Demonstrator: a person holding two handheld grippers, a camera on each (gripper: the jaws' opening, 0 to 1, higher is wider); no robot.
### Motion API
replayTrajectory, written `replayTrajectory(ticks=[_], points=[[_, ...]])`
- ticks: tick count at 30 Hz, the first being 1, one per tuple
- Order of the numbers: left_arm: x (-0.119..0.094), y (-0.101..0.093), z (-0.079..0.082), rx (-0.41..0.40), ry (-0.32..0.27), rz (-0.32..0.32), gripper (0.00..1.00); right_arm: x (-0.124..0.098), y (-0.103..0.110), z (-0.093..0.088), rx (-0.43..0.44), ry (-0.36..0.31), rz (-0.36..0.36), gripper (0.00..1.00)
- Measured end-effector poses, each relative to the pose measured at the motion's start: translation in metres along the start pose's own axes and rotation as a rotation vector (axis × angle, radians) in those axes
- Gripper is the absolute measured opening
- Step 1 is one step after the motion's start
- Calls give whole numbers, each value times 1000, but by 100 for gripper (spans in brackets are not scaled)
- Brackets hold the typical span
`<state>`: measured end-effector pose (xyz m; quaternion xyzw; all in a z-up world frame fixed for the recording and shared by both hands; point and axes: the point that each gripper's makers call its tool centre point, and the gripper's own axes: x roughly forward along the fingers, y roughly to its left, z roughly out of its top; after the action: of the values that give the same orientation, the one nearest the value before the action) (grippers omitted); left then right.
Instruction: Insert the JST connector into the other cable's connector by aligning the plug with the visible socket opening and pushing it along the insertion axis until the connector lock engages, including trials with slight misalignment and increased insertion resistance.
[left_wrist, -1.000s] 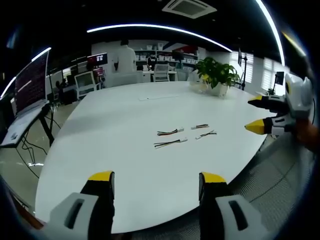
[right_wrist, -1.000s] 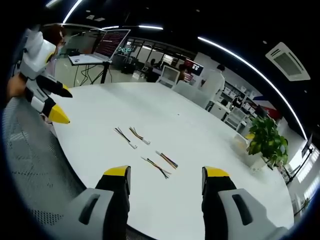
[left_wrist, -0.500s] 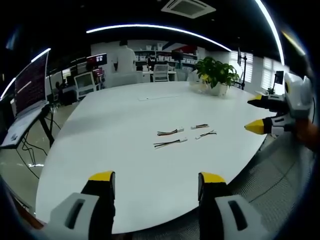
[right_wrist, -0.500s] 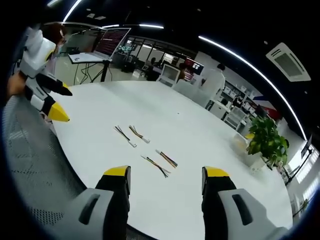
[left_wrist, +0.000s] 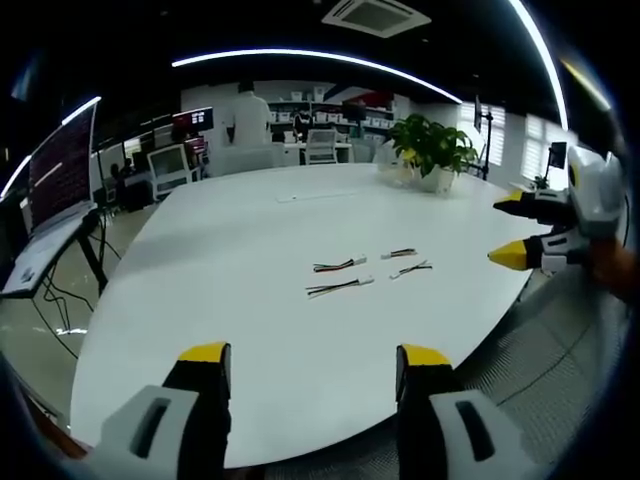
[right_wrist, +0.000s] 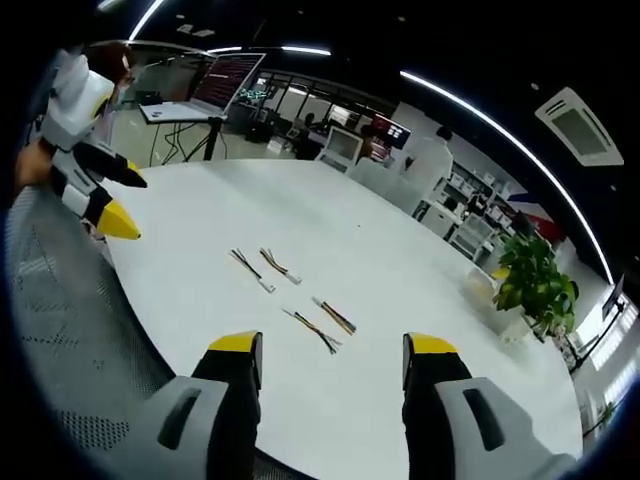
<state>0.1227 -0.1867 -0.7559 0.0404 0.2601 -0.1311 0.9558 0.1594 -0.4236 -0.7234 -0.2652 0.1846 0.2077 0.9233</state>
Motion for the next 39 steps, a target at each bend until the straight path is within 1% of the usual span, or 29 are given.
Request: replayTrajectory(ticks=[7,10,14,16,17,20,24,26,28,30,31,33,39], points=[[0,-1,1,1,-5,-8,64,0,0,0,3,-2,2,54],[-1,-2,3,-5,-20,-13,65,-1,1,3,6,-22,6,54],[-1,-2,5,-17,-31,-16,66,-2,1,5,5,-30,10,55],[-2,-3,5,-9,-35,-11,68,-4,1,7,3,-45,11,55],[-4,-4,7,3,-51,-13,69,-6,0,8,12,-56,8,55],[-5,-3,9,4,-64,-4,72,-9,0,14,9,-92,4,55],[-6,0,16,-19,-103,-4,74,-10,-5,20,37,-122,-3,56],[-7,-1,20,-32,-127,-10,77,-11,-5,21,42,-130,-1,57],[-9,0,25,-58,-160,-10,79,-15,-4,25,40,-159,-2,60],[-10,2,26,-59,-171,-5,79,-19,-6,33,40,-208,-11,59],[-10,2,27,-52,-178,-3,79,-20,-7,34,44,-214,-11,58],[-12,3,33,-39,-210,0,78,-19,-9,35,57,-217,-12,58],[-12,4,40,-79,-251,-25,77,-17,-11,35,80,-218,-8,58]])
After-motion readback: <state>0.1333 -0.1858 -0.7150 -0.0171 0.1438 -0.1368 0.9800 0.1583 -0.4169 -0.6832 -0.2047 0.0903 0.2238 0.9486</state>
